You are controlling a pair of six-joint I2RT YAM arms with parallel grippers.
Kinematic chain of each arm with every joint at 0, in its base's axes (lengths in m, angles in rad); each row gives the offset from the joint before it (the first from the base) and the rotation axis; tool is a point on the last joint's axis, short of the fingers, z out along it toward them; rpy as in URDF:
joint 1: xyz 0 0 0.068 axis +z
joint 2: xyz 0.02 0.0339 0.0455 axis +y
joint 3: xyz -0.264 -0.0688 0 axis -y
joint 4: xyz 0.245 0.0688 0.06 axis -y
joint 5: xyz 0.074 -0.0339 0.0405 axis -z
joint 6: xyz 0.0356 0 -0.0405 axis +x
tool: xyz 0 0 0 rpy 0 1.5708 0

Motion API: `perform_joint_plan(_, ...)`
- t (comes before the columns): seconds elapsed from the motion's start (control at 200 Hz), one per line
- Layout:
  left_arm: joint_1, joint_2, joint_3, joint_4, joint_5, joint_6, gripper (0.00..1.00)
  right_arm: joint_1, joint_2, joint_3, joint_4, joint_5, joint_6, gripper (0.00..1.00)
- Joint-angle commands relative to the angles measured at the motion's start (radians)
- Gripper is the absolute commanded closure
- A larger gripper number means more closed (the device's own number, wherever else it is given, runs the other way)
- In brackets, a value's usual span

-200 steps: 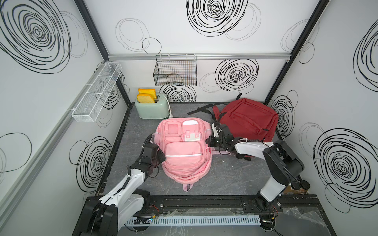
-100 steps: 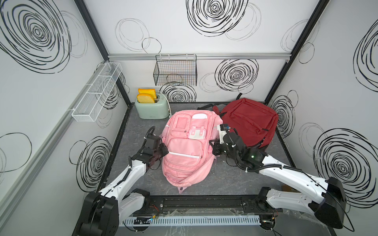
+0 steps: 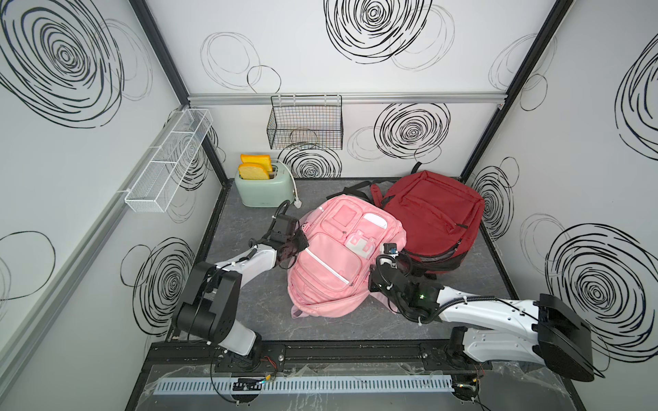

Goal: Zip up the backpack
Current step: Adjust the backpack at the center of the board.

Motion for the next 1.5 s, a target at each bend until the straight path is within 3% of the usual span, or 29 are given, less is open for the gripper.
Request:
perform_joint_plan(0.0, -0.046, 0.005, 0.087, 0.246, 0.053, -0.039, 0.9, 0.06, 0.014, -0.018, 0.205, -0.007, 0.093, 1.0)
perform_joint_plan(0.085, -0.046, 0.006, 0.083, 0.222, 0.028, -0.032, 0.7, 0.07, 0.036, -0.018, 0.209, 0.054, 0.142, 1.0)
perform_joint_plan(0.14, -0.046, 0.001, 0.075, 0.213, 0.017, -0.03, 0.48, 0.072, 0.053, -0.015, 0.202, 0.08, 0.179, 1.0)
perform_joint_plan(0.27, -0.048, -0.035, 0.047, 0.185, -0.007, -0.022, 0.27, 0.072, 0.074, -0.004, 0.154, 0.125, 0.268, 1.0)
perform_joint_plan(0.455, -0.057, -0.163, -0.025, 0.101, -0.078, 0.004, 0.13, 0.075, 0.05, -0.027, 0.07, 0.193, 0.412, 1.0)
perform_joint_plan(0.54, -0.089, -0.259, -0.058, 0.013, -0.184, 0.022, 0.11, 0.079, 0.03, -0.039, 0.055, 0.216, 0.443, 1.0)
perform_joint_plan(0.67, -0.175, -0.417, -0.069, -0.213, -0.44, 0.042, 0.09, 0.088, 0.02, -0.027, 0.019, 0.252, 0.463, 1.0)
perform_joint_plan(0.74, -0.205, -0.494, -0.096, -0.304, -0.503, 0.023, 0.09, 0.09, 0.017, -0.02, 0.007, 0.264, 0.465, 1.0)
perform_joint_plan(1.001, -0.197, -0.747, -0.298, -0.383, -0.372, -0.071, 0.12, 0.091, 0.02, 0.005, -0.002, 0.277, 0.428, 1.0)
perform_joint_plan(1.246, -0.201, -0.771, -0.444, -0.284, -0.21, -0.151, 0.18, 0.09, 0.005, -0.006, 0.009, 0.26, 0.409, 1.0)
perform_joint_plan(1.396, -0.213, -0.732, -0.515, -0.185, -0.144, -0.192, 0.32, 0.089, 0.006, -0.001, 0.015, 0.242, 0.399, 1.0)
perform_joint_plan(1.496, -0.227, -0.713, -0.538, -0.156, -0.137, -0.206, 0.53, 0.091, 0.012, 0.016, 0.005, 0.23, 0.385, 1.0)
